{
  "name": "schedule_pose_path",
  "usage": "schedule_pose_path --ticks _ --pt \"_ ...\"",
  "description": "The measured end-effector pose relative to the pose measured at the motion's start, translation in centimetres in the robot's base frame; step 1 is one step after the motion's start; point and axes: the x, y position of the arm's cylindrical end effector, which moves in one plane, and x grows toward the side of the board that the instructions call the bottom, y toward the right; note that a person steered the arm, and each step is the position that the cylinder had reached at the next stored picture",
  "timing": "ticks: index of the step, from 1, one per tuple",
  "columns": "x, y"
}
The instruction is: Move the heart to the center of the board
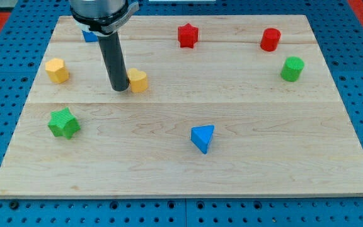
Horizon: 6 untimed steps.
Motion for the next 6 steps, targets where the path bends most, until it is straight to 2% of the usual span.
schedule_pose_path --ticks 3,4,6 --pt "-2.2 0.3" --pt "-2.2 5.9" --pt "-3.4 10.9"
